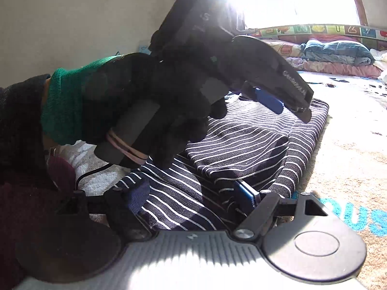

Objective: Fold clothes

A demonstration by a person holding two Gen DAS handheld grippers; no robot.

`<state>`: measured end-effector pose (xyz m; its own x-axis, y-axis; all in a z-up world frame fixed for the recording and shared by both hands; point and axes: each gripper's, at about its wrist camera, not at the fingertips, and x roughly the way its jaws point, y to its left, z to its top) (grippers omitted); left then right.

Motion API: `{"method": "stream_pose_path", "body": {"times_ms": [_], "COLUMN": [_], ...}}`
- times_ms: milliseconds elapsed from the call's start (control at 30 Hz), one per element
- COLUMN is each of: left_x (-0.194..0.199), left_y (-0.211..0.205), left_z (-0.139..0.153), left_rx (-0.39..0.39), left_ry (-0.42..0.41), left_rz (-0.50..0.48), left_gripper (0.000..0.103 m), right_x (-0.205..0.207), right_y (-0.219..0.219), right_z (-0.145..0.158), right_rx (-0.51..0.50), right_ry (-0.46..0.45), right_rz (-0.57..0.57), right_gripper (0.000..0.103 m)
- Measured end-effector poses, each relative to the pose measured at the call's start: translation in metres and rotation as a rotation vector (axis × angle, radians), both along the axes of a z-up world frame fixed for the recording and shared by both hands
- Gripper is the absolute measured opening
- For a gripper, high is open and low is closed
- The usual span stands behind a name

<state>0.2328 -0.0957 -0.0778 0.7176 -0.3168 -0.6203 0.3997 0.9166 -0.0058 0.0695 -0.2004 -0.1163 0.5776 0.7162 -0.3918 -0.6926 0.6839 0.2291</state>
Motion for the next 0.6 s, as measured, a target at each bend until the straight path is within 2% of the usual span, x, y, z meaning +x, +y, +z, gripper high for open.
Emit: {"method": "stream_pose_path", "body": {"times_ms": [67, 200, 267, 333, 367, 433, 500, 600], "left_x": [-0.020, -0.065, -0.086, -0.101, -0.107, -0.114, -0.117, -0.122], "left_y": [0.015, 0.053, 0.076, 0.097, 0.106, 0.120, 0.130, 0.144], "left_z": [0.000, -0.004, -0.006, -0.009, -0.011, -0.014, -0.012, -0.010], "left_rx": [-0.002, -0.043, -0.089, -0.165, -0.202, -0.256, -0.288, -0.346], "left_ry": [-0.008, -0.001, 0.020, 0.068, 0.092, 0.129, 0.150, 0.171], "left_rz": [0.036, 0.140, 0.209, 0.264, 0.290, 0.339, 0.372, 0.414], "left_gripper": [0.044, 0.065, 0.069, 0.078, 0.084, 0.088, 0.098, 0.099], "right_x": [-0.005, -0.016, -0.022, -0.025, -0.025, -0.024, -0.022, -0.018], "right_y": [-0.003, -0.008, -0.011, -0.016, -0.020, -0.028, -0.035, -0.038], "right_z": [0.004, 0.011, 0.013, 0.014, 0.014, 0.014, 0.014, 0.013], "right_rx": [0.002, 0.006, 0.005, -0.018, -0.026, -0.036, -0.039, -0.020], "right_ry": [-0.011, -0.033, -0.042, -0.046, -0.050, -0.059, -0.070, -0.092], "right_rz": [0.007, 0.020, 0.024, 0.013, -0.007, -0.063, -0.115, -0.183], "right_gripper": [0.076, 0.076, 0.076, 0.076, 0.076, 0.076, 0.076, 0.078]}}
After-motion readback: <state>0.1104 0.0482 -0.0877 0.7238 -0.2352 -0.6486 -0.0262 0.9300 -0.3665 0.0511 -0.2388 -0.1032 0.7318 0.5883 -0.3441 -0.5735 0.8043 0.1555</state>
